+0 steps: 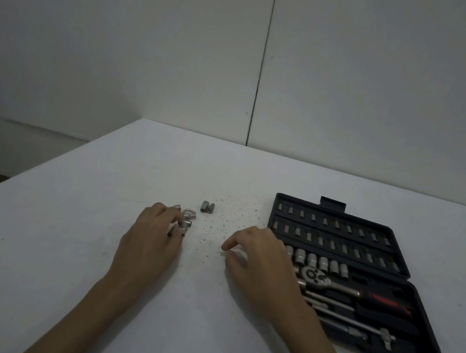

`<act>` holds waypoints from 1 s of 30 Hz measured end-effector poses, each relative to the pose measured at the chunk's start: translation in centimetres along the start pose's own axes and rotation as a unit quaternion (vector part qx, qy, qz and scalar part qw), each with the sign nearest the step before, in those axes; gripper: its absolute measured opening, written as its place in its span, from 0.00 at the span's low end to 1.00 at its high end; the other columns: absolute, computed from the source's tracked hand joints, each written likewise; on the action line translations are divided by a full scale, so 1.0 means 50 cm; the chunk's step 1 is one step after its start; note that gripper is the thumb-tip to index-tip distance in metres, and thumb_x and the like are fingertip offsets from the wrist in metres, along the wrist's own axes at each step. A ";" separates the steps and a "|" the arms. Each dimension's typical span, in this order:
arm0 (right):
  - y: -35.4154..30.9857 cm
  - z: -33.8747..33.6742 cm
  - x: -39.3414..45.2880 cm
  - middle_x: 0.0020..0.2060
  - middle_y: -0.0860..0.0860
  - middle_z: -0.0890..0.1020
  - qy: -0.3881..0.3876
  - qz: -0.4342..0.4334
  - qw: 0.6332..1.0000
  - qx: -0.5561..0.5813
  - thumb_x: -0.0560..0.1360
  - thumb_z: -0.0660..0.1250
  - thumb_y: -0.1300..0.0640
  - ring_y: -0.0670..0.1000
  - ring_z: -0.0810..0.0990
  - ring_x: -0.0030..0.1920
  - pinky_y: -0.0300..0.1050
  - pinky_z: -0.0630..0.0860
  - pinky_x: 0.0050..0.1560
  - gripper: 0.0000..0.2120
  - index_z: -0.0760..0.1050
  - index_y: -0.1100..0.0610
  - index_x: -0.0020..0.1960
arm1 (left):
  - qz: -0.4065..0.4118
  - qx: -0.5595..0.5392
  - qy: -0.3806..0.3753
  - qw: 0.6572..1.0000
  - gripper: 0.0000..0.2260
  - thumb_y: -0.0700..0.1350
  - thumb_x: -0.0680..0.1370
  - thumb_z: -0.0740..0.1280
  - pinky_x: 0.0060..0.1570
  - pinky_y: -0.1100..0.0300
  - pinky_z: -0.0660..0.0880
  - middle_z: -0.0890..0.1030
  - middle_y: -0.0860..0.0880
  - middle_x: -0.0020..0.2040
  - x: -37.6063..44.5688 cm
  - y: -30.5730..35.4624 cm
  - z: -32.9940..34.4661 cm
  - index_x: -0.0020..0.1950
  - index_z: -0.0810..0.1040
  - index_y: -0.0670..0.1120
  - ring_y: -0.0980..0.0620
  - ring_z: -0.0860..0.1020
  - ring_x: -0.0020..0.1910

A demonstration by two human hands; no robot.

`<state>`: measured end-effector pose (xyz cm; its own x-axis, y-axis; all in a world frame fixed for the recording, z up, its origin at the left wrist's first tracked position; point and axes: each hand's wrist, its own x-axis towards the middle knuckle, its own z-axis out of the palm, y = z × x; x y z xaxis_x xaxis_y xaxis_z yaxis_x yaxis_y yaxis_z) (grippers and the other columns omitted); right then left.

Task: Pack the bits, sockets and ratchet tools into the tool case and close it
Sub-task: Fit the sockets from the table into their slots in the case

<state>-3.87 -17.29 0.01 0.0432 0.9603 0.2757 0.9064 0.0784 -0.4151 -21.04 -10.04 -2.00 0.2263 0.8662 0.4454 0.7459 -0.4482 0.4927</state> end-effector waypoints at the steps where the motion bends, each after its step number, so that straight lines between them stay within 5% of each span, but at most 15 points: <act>1: 0.001 0.003 -0.002 0.53 0.44 0.79 0.000 -0.003 1.000 -0.007 0.76 0.60 0.54 0.46 0.72 0.57 0.42 0.66 0.58 0.10 0.79 0.48 0.52 | -0.011 0.000 -0.002 1.000 0.07 0.41 0.77 0.63 0.44 0.59 0.72 0.76 0.50 0.52 -0.001 -0.004 0.001 0.53 0.78 0.46 0.50 0.75 0.52; 19: 0.005 0.006 -0.013 0.51 0.42 0.79 -0.004 -0.015 1.000 -0.004 0.77 0.60 0.53 0.43 0.72 0.55 0.37 0.61 0.58 0.10 0.79 0.48 0.52 | -0.026 -0.031 0.005 0.999 0.04 0.37 0.75 0.65 0.42 0.61 0.67 0.77 0.50 0.41 -0.006 -0.011 0.007 0.46 0.79 0.43 0.49 0.74 0.44; 26: 0.009 -0.009 -0.010 0.50 0.44 0.80 -0.007 0.007 0.998 0.062 0.75 0.63 0.55 0.44 0.74 0.54 0.42 0.70 0.57 0.08 0.80 0.49 0.49 | 0.006 -0.114 0.028 0.993 0.05 0.35 0.74 0.67 0.40 0.77 0.68 0.79 0.52 0.40 0.006 0.021 0.003 0.47 0.82 0.42 0.60 0.75 0.37; 30: 0.025 -0.030 -0.010 0.49 0.44 0.80 0.003 0.025 0.990 0.140 0.75 0.65 0.56 0.40 0.75 0.51 0.38 0.72 0.54 0.06 0.80 0.49 0.48 | 0.007 -0.192 0.003 0.981 0.05 0.39 0.75 0.67 0.41 0.77 0.69 0.81 0.56 0.39 0.011 0.056 0.009 0.46 0.82 0.46 0.62 0.77 0.43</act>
<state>-2.13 -18.10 0.64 0.0880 0.9632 0.2542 0.7513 0.1034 -0.6518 -18.53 -10.71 -0.69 0.2310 0.8585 0.4579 0.4511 -0.5115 0.7313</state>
